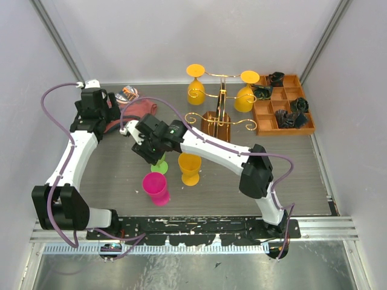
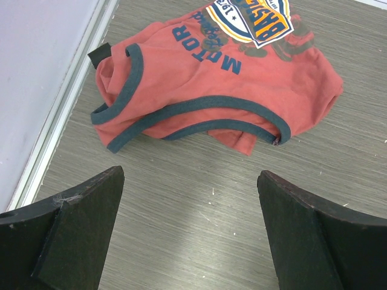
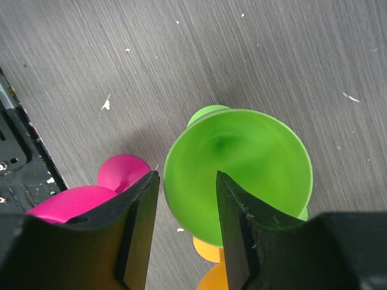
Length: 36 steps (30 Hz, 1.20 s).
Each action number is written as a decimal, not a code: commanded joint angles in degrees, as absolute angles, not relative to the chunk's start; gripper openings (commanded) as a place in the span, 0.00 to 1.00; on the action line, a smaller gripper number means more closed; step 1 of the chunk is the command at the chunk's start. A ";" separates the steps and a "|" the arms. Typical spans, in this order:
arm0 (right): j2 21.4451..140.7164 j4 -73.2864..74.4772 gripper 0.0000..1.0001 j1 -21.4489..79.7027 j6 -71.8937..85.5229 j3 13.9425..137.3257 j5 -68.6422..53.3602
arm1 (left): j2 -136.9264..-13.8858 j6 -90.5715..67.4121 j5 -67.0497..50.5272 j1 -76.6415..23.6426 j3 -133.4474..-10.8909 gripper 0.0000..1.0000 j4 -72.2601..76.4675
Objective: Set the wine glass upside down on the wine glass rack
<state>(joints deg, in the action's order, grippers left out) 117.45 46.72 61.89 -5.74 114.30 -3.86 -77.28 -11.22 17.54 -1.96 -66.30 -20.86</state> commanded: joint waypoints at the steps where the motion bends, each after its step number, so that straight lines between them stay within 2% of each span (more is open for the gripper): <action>1: 118.40 44.88 0.47 62.49 -6.62 113.78 -2.69 | -75.51 -11.96 18.25 -1.67 -65.99 0.98 -21.02; 5: 118.81 44.67 0.40 62.49 -7.01 113.95 -2.32 | -75.53 -12.09 18.37 -1.68 -65.96 0.98 -21.09; 11: 117.95 43.78 0.02 62.51 -7.53 115.35 0.60 | -75.93 -13.49 18.01 -1.63 -66.90 0.98 -21.55; 12: 117.61 43.40 0.01 62.54 -7.62 115.84 1.40 | -76.00 -13.98 17.75 -1.59 -67.36 0.98 -21.92; 18: 112.22 35.88 0.01 62.49 -9.29 117.48 7.22 | -77.38 -21.37 17.08 -1.12 -73.95 0.98 -26.69; 23: 104.39 22.78 0.01 62.40 -11.55 112.29 13.00 | -77.08 -31.96 17.13 -0.57 -80.99 0.98 -31.80; 31: 93.95 -5.26 0.01 62.00 -19.72 95.83 18.55 | -73.21 -50.72 14.04 -0.36 -84.99 0.98 -36.50; 36: 90.51 -21.23 0.01 61.12 -22.95 85.77 15.28 | -68.13 -73.31 8.40 0.31 -81.40 0.98 -42.04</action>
